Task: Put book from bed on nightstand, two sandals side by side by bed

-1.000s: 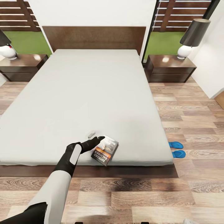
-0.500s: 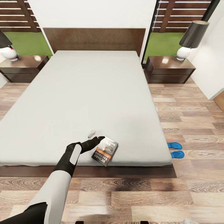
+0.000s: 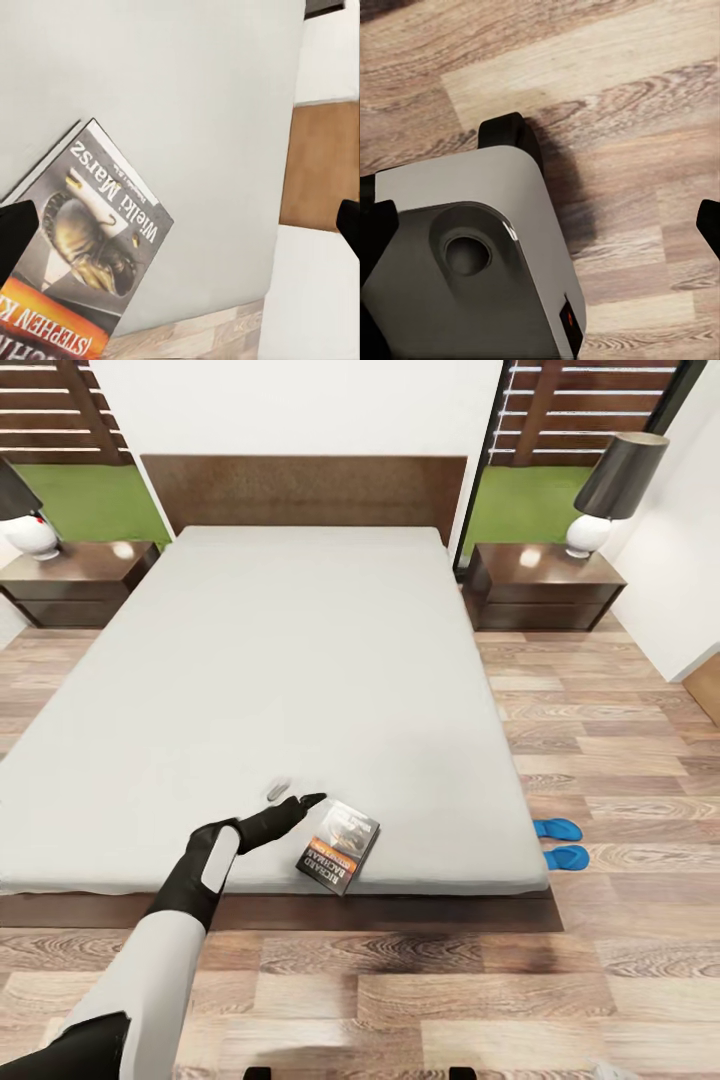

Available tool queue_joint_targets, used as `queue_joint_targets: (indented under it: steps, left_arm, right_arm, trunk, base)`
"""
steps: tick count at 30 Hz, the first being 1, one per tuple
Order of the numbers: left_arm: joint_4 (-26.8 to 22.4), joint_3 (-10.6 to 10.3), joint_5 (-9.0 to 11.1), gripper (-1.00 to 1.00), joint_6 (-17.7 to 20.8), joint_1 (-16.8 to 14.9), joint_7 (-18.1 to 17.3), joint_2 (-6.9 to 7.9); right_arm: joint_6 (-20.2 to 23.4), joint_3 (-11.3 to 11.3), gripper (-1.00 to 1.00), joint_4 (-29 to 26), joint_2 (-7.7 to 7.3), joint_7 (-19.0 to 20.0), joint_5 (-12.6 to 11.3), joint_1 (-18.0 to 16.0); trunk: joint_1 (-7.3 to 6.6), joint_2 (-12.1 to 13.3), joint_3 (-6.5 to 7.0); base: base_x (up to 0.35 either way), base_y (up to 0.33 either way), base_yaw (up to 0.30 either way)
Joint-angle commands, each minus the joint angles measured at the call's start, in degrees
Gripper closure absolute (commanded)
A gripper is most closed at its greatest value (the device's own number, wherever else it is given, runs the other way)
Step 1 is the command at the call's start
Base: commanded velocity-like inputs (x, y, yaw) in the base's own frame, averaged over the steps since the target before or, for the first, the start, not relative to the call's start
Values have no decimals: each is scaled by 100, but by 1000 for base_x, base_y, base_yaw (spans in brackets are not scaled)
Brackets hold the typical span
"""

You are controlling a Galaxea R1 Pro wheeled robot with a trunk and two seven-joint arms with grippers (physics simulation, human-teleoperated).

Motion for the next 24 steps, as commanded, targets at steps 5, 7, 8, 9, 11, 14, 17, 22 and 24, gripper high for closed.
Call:
queue_joint_targets:
  steps: [5,7,8,9,11,14,17,22,24]
  left_arm:
    - [22,28,2,-100,449,108,-1510,909]
    - [33,27,-3,-100,505,347,-2144,1369]
    - [35,27,-4,-100,513,419,-2287,1481]
    - [37,24,-8,-100,523,565,-2547,1685]
    - [42,23,-15,-100,527,704,-2759,1843]
    - [48,20,-84,-100,492,1239,-3088,2095]
    - [55,8,-342,-100,183,1794,-3136,2107]
    - [1018,1,-798,-100,-1217,2370,-3165,2027]
    - [1479,-5,-838,-100,-1647,2412,-3167,2019]
  right_arm:
    - [-23,47,-100,24,-6,43,-49,-8]
    - [-23,44,-100,24,-7,44,-49,-8]
    - [-23,43,-100,24,-7,44,-49,-8]
    - [-23,42,-100,24,-7,44,-49,-8]
    - [-23,41,-100,24,-7,44,-49,-8]
    - [-23,40,-100,24,-7,47,-49,-8]
    - [-23,40,-100,24,-7,51,-49,-8]
    - [-23,40,-100,24,-7,53,-49,-8]
    - [-23,40,-100,24,-7,53,-49,-8]
  trunk:
    - [-110,200,87]
    - [-154,280,123]
    - [-176,320,141]
    - [-198,360,159]
    - [-242,440,195]
    - [-308,560,249]
    - [-374,681,303]
    - [-484,881,392]
    - [-528,962,428]
  base:
    - [0,0,0]
    - [0,0,0]
    - [0,0,0]
    - [0,0,0]
    - [0,0,0]
    - [0,0,0]
    - [0,0,0]
    - [0,0,0]
    - [0,0,0]
